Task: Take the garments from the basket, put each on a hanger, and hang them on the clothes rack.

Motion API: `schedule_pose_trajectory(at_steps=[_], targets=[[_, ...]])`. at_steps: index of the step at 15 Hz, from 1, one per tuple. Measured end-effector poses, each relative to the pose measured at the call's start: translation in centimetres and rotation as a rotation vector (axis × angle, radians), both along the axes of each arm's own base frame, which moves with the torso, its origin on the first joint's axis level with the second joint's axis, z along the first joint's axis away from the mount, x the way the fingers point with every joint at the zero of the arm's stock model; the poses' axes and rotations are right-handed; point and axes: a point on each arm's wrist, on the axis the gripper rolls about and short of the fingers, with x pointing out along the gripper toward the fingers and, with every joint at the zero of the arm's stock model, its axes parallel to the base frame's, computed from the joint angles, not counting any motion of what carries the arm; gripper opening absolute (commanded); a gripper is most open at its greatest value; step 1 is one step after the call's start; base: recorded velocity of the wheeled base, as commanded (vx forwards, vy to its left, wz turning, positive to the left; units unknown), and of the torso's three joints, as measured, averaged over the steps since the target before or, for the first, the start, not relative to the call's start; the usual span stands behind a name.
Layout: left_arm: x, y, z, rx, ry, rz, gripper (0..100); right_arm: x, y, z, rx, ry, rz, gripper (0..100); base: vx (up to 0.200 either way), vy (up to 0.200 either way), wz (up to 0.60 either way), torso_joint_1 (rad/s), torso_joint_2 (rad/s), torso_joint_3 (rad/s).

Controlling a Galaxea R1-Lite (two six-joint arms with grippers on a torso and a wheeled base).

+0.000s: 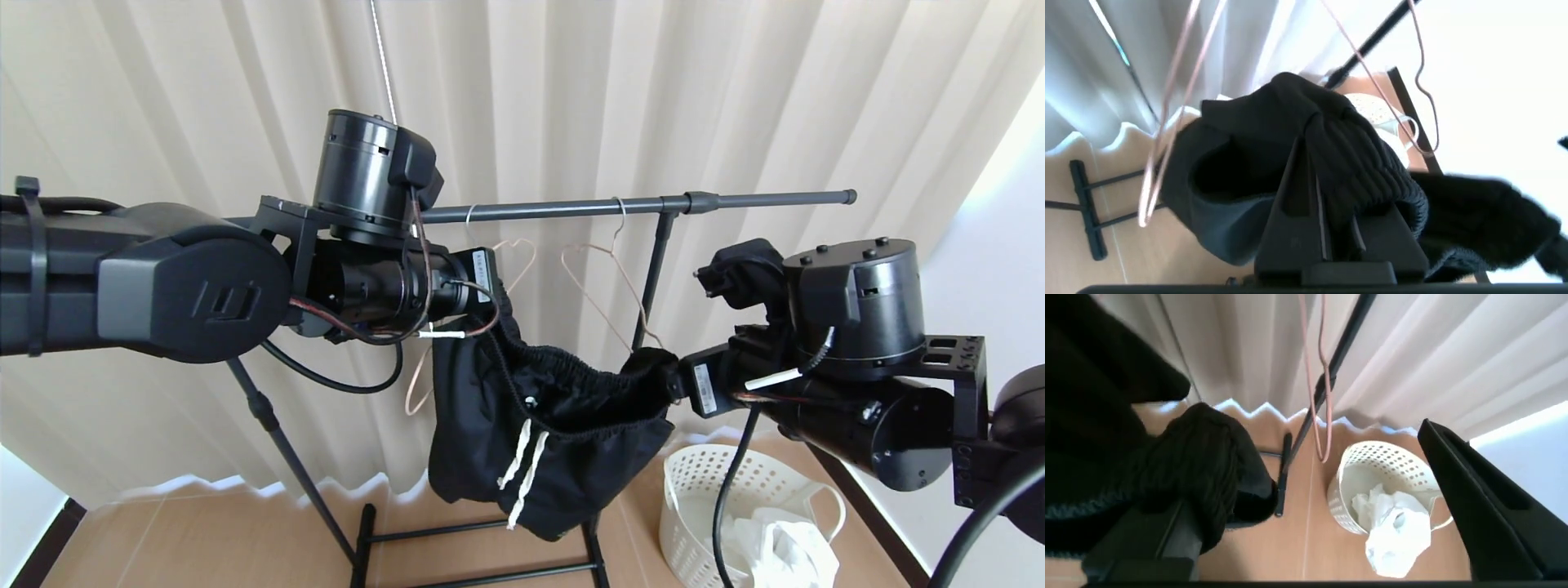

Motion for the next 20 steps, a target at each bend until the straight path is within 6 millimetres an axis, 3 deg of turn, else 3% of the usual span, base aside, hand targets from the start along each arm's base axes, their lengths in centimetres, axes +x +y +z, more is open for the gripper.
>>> schedule_pose_trajectory(at_steps=[5,11,15,20], targets=[[0.0,-0.2,0.6,-0.012,-0.020,0.045,0,-1.9,-2.5,-1.5,-0.043,0.090,0.287,100,0.000,0.000,0.00,0.000,0.00,0.000],[0.1,-0.4,0.6,-0.008,-0.026,0.070,0,-3.3,-3.9,-1.6,0.017,0.072,0.473,100,0.000,0.000,0.00,0.000,0.00,0.000],[-1.1,-1.9,-0.2,0.011,-0.006,0.014,0,-2.6,-3.5,-1.5,0.062,-0.001,0.482,100,0.000,0.000,0.00,0.000,0.00,0.000],[-2.2,-3.1,-0.7,0.022,0.007,-0.031,0,-0.6,-0.5,-3.3,0.189,-0.068,0.450,100,0.000,0.000,0.00,0.000,0.00,0.000]])
